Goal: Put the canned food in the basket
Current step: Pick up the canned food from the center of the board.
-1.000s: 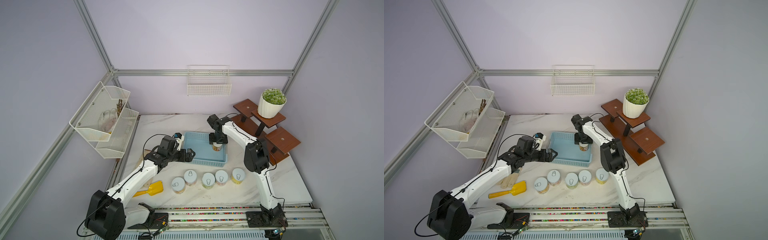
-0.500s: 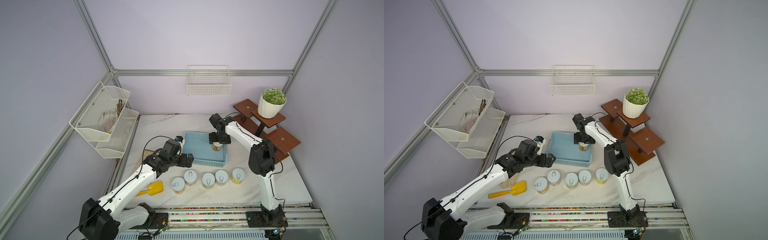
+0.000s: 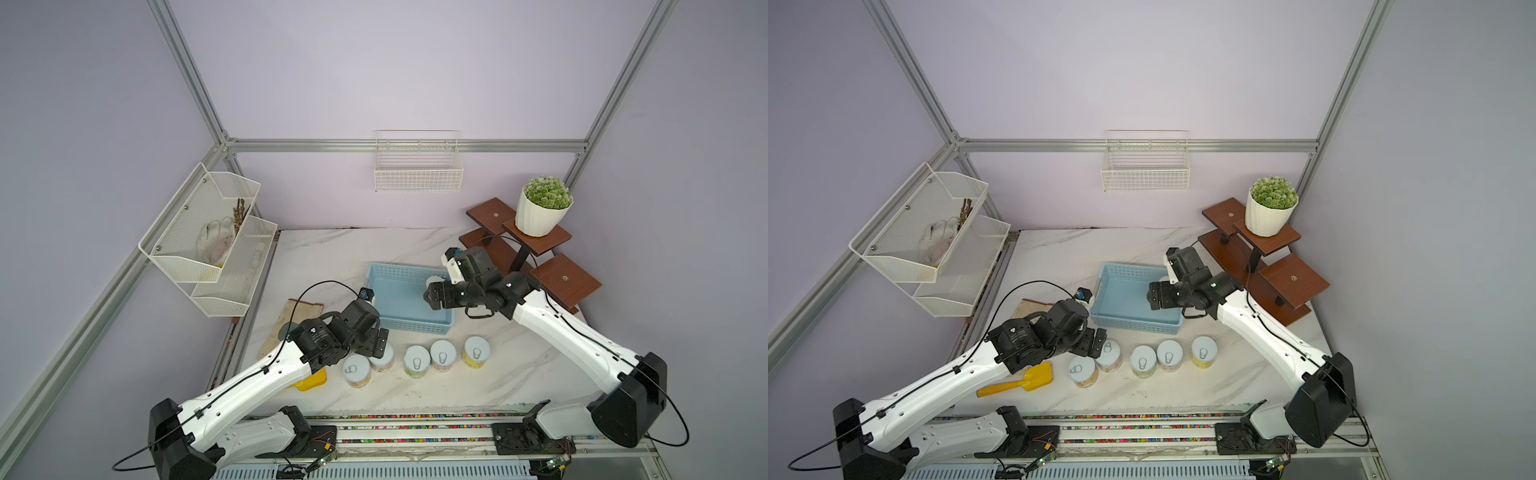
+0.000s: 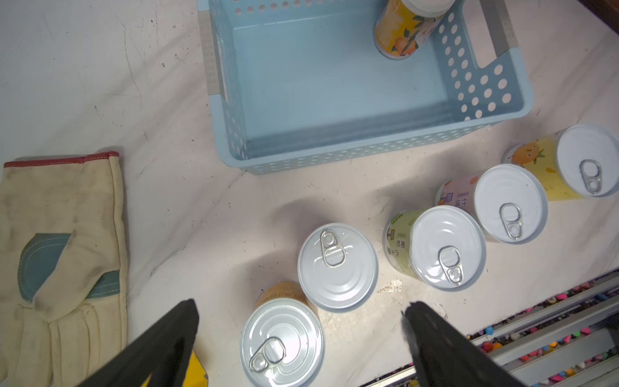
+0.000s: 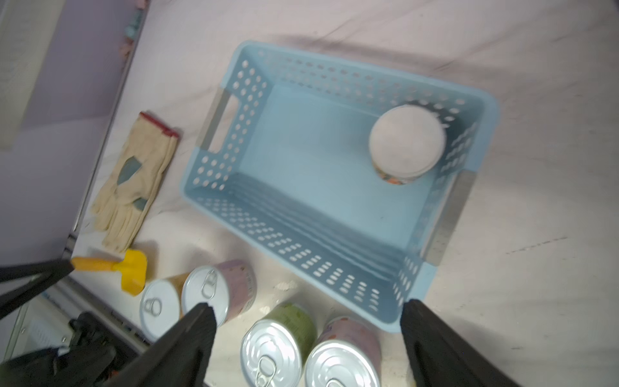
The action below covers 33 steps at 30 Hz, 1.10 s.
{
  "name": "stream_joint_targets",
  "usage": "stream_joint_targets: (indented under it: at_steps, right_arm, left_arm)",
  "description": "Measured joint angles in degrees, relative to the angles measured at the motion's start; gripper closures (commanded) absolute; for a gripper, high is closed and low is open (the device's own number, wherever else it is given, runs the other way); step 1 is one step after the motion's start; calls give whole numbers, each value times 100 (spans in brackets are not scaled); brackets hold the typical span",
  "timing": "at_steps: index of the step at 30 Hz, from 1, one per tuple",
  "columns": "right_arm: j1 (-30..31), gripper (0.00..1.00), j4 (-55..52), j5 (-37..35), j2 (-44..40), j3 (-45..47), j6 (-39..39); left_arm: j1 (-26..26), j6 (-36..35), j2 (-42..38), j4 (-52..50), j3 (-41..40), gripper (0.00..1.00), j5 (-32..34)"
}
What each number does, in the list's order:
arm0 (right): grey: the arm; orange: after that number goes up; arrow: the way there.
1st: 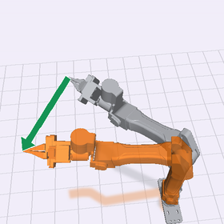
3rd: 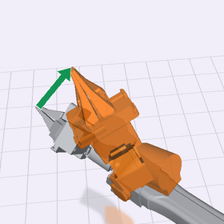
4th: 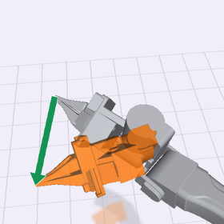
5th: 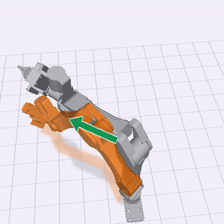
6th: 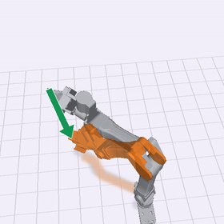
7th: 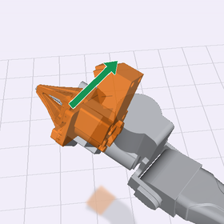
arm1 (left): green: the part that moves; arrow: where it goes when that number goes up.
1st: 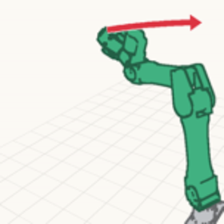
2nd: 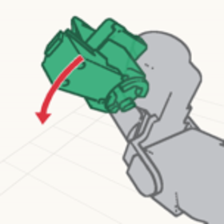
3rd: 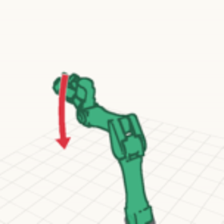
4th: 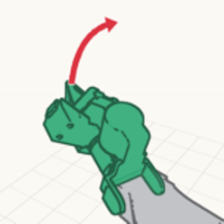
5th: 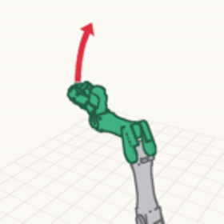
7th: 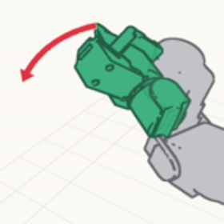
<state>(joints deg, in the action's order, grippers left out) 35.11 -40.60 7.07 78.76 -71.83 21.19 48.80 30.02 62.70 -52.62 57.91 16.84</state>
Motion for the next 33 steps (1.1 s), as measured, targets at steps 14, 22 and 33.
stream_joint_targets:
  at_steps: [14, 22, 33]
  right_arm:
    - [413, 6, 2575, 1637, -1906, 2949, 210]
    - [413, 1, 3252, 1947, -2282, 3368, 433]
    - [413, 1, 3425, 1993, -2743, 3587, 409]
  left_arm:
    - [304, 1276, -72, -407, -651, 0, 35]
    - [304, 1786, -308, -409, -1217, 0, -192]
    - [304, 1899, 33, -369, -1381, 0, -350]
